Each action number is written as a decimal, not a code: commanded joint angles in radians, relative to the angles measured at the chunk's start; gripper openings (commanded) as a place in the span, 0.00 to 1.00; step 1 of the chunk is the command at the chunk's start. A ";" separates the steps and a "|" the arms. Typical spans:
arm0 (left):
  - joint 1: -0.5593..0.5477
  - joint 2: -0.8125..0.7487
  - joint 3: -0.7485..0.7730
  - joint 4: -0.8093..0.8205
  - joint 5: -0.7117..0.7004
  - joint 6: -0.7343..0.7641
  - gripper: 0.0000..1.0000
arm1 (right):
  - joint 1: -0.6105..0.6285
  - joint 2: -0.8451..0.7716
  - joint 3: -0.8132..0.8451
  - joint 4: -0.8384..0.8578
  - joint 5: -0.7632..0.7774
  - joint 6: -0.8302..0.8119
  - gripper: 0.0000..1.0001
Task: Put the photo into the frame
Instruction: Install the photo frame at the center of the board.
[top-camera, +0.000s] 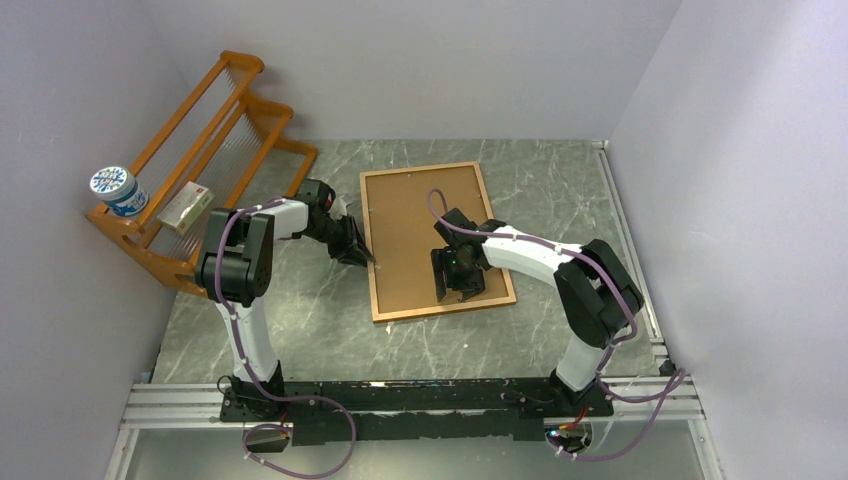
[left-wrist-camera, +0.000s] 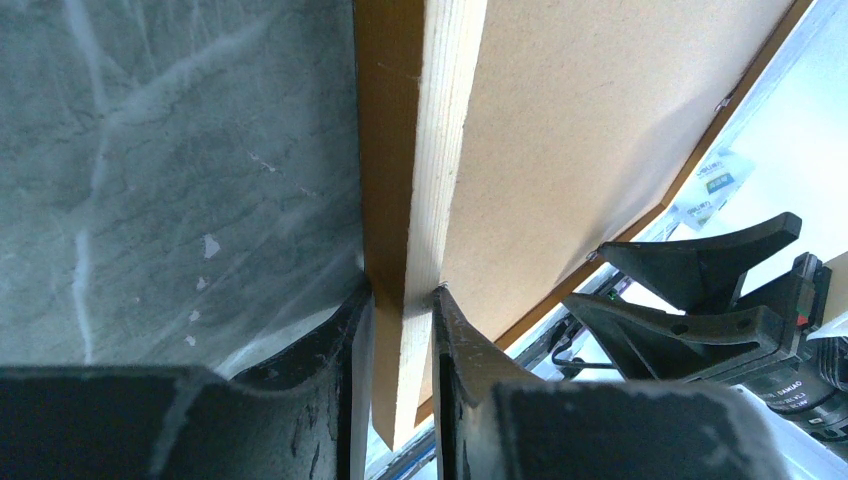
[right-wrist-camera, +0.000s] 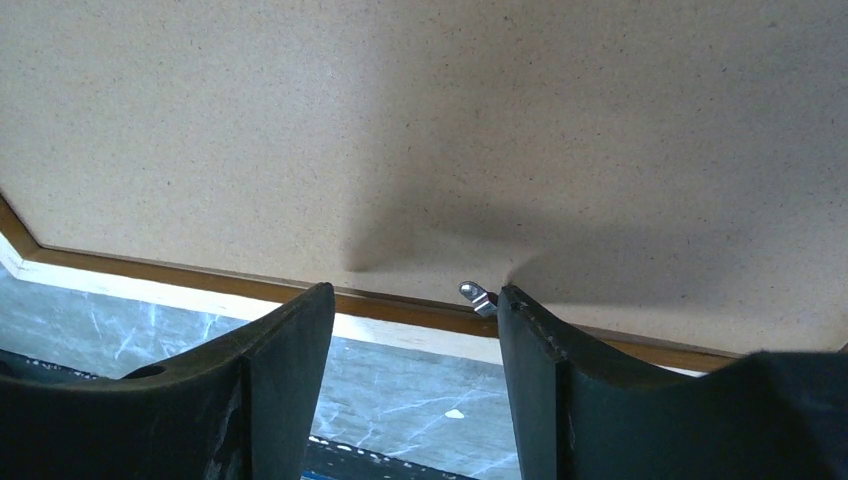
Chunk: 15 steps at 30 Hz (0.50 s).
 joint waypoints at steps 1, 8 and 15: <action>-0.022 0.034 -0.007 -0.006 -0.020 0.006 0.23 | -0.001 0.002 -0.006 0.003 -0.033 -0.009 0.64; -0.022 0.035 -0.006 -0.008 -0.020 0.007 0.23 | -0.001 0.006 0.010 -0.004 -0.089 0.000 0.63; -0.022 0.039 0.009 -0.018 -0.019 0.009 0.23 | -0.001 0.014 0.065 -0.052 -0.012 0.007 0.63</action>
